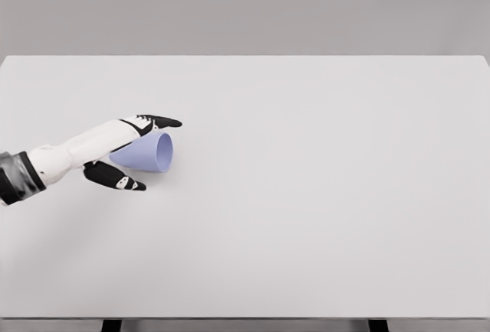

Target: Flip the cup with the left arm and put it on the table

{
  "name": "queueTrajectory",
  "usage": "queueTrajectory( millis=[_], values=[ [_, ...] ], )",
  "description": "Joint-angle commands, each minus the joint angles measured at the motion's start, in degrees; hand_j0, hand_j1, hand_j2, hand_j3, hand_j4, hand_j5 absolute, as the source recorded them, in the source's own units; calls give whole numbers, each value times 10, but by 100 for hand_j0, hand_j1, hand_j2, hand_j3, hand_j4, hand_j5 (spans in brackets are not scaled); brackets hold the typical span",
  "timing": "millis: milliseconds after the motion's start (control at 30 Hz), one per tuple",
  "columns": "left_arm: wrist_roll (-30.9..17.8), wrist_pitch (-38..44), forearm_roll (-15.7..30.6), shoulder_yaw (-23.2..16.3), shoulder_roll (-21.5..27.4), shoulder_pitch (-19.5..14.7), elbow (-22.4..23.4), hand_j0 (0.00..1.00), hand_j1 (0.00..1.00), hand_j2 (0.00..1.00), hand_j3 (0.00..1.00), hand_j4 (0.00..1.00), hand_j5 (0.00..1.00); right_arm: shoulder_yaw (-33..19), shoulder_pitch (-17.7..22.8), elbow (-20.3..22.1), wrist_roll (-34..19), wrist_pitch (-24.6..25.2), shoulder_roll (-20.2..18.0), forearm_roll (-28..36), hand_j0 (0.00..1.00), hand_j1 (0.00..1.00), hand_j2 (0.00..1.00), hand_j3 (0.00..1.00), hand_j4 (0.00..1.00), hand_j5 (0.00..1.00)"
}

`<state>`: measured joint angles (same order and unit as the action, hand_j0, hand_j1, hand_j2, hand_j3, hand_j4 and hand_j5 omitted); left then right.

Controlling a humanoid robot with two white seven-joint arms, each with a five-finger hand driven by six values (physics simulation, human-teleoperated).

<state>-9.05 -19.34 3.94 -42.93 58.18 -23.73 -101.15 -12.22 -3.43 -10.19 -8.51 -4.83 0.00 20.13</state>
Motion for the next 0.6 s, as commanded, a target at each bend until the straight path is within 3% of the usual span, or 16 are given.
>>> queueTrajectory(
  millis=[0, 100, 367, 567],
  values=[
    [-9, 5, -2, -2, -3, -4, 0, 100, 100, 100, 100, 100, 100, 0, 0, 0, 0, 0, 0, 0, 100, 100, 100, 100, 100, 100],
    [-8, 7, 2, 4, -3, -17, 0, 100, 100, 100, 100, 100, 100, 0, 0, 0, 0, 0, 0, 0, 100, 100, 100, 100, 100, 100],
    [-7, 147, -2, 4, -20, -18, 1, 100, 100, 100, 100, 100, 100, 0, 0, 0, 0, 0, 0, 0, 100, 100, 100, 100, 100, 100],
    [-20, 156, -1, -4, -21, -18, 0, 100, 100, 100, 100, 100, 100, 0, 0, 0, 0, 0, 0, 0, 100, 100, 100, 100, 100, 100]
  ],
)
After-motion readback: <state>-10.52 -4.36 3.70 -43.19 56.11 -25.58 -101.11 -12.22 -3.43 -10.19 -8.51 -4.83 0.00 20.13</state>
